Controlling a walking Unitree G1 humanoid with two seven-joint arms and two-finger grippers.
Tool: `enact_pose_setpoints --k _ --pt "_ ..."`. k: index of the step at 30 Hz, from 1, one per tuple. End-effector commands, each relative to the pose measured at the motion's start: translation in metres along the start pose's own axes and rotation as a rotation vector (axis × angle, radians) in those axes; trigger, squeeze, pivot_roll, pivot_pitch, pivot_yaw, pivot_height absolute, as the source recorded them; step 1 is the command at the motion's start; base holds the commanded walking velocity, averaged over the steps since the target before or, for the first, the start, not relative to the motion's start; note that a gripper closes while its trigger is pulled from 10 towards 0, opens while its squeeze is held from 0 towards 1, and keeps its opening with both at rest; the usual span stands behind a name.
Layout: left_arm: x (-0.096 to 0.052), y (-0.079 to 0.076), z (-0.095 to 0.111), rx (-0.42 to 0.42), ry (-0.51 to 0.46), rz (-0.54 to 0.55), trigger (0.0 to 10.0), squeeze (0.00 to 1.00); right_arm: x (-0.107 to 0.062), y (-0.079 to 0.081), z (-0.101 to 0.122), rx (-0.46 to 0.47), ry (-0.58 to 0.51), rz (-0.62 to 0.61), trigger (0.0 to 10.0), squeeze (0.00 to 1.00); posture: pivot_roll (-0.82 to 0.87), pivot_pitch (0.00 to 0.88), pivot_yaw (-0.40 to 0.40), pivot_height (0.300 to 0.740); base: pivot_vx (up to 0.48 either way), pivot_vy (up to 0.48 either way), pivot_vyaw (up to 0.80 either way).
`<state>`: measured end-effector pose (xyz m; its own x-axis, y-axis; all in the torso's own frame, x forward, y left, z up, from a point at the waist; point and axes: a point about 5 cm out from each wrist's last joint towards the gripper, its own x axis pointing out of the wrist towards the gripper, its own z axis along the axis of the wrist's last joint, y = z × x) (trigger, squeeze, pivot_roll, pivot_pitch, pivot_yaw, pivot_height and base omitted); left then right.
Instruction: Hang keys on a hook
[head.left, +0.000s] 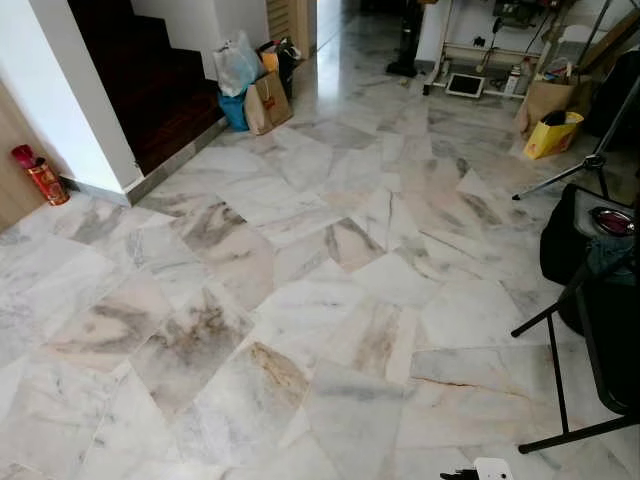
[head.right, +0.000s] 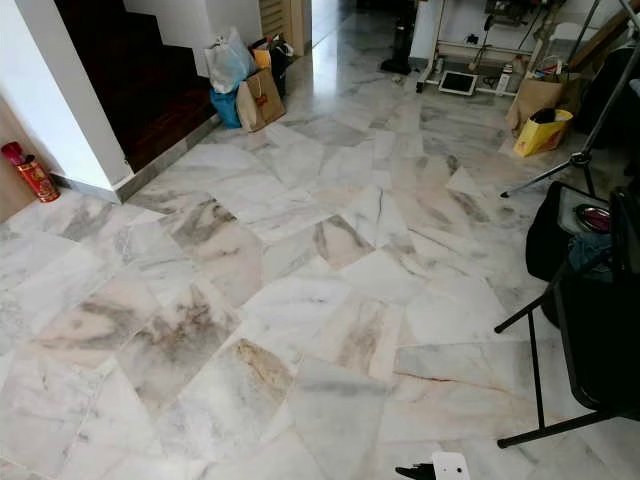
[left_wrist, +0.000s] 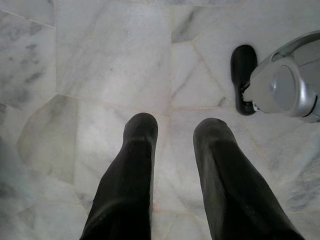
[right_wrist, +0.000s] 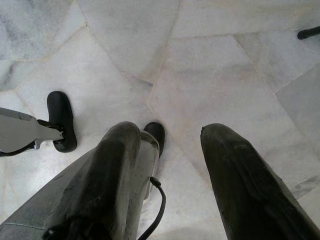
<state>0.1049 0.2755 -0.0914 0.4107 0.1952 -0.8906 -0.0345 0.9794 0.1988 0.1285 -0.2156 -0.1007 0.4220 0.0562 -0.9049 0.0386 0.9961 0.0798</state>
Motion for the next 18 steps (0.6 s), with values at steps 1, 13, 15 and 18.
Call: enact_pose_setpoints --k 1,13,15,18 --pt "-0.0007 0.0025 -0.0014 -0.014 0.001 -0.003 10.0 0.0 -0.0005 -0.0019 0.0013 -0.009 -0.005 0.002 10.0 0.0 -0.03 0.0 -0.005 0.74 0.0 0.0 0.0" --pt "-0.0003 0.0024 0.0039 0.058 -0.021 -0.02 10.0 0.0 -0.0001 0.0011 -0.002 -0.013 0.011 0.016 10.0 0.0 -0.04 0.0 0.004 0.74 0.0 -0.023 -0.74" --pt "-0.0003 0.0024 0.004 0.072 -0.022 -0.021 10.0 0.0 0.0 0.0014 -0.0022 -0.013 0.012 0.017 10.0 0.0 -0.04 0.0 0.005 0.74 0.0 -0.328 -0.76" --pt "-0.0003 0.002 0.003 0.058 -0.017 -0.023 10.0 0.0 0.0 0.0018 -0.0034 -0.012 0.015 0.015 10.0 0.0 -0.04 0.0 0.008 0.74 0.0 -0.411 -0.76"
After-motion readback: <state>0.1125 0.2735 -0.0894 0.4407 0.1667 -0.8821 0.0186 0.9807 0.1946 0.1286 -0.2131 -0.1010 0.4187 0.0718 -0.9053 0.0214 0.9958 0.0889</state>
